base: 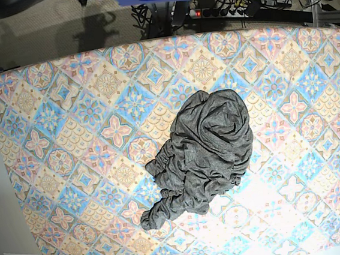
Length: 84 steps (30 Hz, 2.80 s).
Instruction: Layout the t-shirt on the table in an organized manner, then fold the t-shirt properly
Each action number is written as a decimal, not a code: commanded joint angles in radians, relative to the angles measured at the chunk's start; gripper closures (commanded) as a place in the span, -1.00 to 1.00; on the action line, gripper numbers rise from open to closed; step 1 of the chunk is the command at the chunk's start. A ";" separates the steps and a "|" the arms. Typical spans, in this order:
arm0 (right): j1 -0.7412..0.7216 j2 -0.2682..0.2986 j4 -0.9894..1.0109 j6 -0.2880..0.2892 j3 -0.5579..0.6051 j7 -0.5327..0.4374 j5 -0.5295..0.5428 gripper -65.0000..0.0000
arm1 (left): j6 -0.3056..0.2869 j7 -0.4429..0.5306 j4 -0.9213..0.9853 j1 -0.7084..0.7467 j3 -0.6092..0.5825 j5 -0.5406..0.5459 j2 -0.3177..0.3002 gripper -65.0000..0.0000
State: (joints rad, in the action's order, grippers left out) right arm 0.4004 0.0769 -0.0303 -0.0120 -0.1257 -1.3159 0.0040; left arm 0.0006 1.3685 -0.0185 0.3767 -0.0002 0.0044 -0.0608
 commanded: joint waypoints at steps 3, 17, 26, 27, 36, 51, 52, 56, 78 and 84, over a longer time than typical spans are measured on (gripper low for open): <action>0.024 0.004 -0.066 -0.001 -0.070 -0.058 0.006 1.00 | 0.000 0.028 -0.073 0.044 0.001 0.004 -0.004 0.73; 0.357 -0.052 -0.988 0.001 -0.228 -0.054 0.001 1.00 | 0.003 0.027 -1.046 0.446 -0.005 0.004 -0.030 0.72; 0.483 -0.084 -1.419 0.004 -0.222 0.121 -0.002 1.00 | 0.003 0.004 -1.360 0.512 -0.004 0.004 -0.035 0.72; 0.490 -0.084 -1.465 0.004 -0.220 0.167 -0.002 1.00 | 0.003 -0.028 -1.408 0.520 -0.004 0.004 -0.037 0.72; 0.500 -0.084 -1.833 0.005 -0.217 0.606 -0.003 1.00 | 0.002 -0.502 -1.833 0.517 -0.004 0.079 -0.038 0.72; 0.441 -0.082 -1.953 0.005 -0.141 1.090 -0.003 0.31 | 0.000 -1.322 -2.023 0.268 0.002 0.262 -0.142 0.44; 0.432 -0.081 -1.953 0.007 -0.141 1.094 -0.003 0.30 | 0.000 -1.382 -2.024 0.244 0.006 0.266 -0.152 0.44; 0.395 -0.079 -1.953 0.090 -0.141 1.142 -0.003 0.29 | 0.000 -1.599 -2.026 0.132 0.015 0.268 -0.187 0.44; 0.167 -0.079 -1.953 0.205 -0.144 1.531 -0.003 0.10 | -0.159 -2.152 -1.859 -0.301 0.019 0.265 -0.187 0.22; 0.167 -0.058 -1.950 0.205 -0.142 1.531 -0.003 0.10 | -0.164 -2.152 -1.687 -0.377 0.013 0.266 -0.182 0.21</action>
State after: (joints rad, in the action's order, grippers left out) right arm 0.5648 0.0139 -1.9625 0.1974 -0.2661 0.2405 -0.0029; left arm -0.1581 -0.8097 -1.6833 0.0219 0.0113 0.2626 -0.2409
